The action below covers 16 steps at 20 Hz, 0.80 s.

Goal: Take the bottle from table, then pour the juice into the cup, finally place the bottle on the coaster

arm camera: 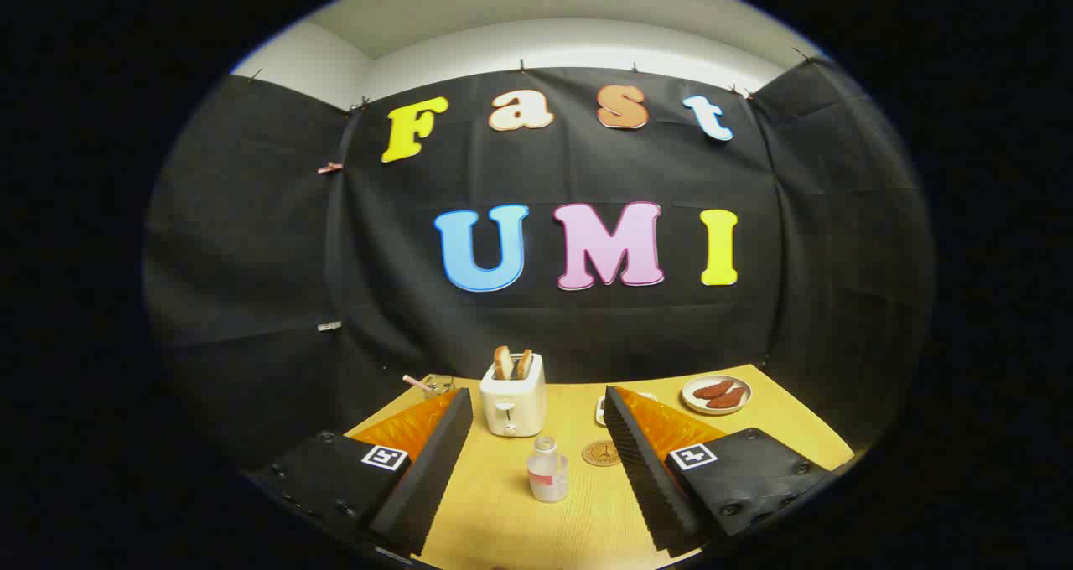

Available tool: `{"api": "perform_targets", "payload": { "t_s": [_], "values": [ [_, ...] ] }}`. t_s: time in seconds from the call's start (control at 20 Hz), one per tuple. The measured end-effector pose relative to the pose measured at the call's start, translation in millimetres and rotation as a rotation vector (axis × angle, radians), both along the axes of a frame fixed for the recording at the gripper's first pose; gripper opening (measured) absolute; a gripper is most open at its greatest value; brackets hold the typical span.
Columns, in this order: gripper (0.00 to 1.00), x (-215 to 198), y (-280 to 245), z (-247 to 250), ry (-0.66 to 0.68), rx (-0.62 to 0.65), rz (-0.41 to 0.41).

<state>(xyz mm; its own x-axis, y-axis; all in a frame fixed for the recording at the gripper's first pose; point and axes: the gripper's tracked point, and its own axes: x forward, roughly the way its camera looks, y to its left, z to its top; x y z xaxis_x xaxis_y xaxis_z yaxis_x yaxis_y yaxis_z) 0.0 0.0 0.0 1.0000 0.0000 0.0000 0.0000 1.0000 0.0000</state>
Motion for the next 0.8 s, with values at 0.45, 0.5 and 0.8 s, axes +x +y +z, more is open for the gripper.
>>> {"api": "perform_targets", "payload": {
  "t_s": [0.45, 0.5, 0.8],
  "values": [
    [0.99, 1, 37, -34, 0.037, -0.130, -0.051],
    [0.98, 2, 42, -33, 0.028, -0.148, -0.061],
    [0.97, 14, 61, -49, 0.015, -0.120, -0.086]
  ]
}}
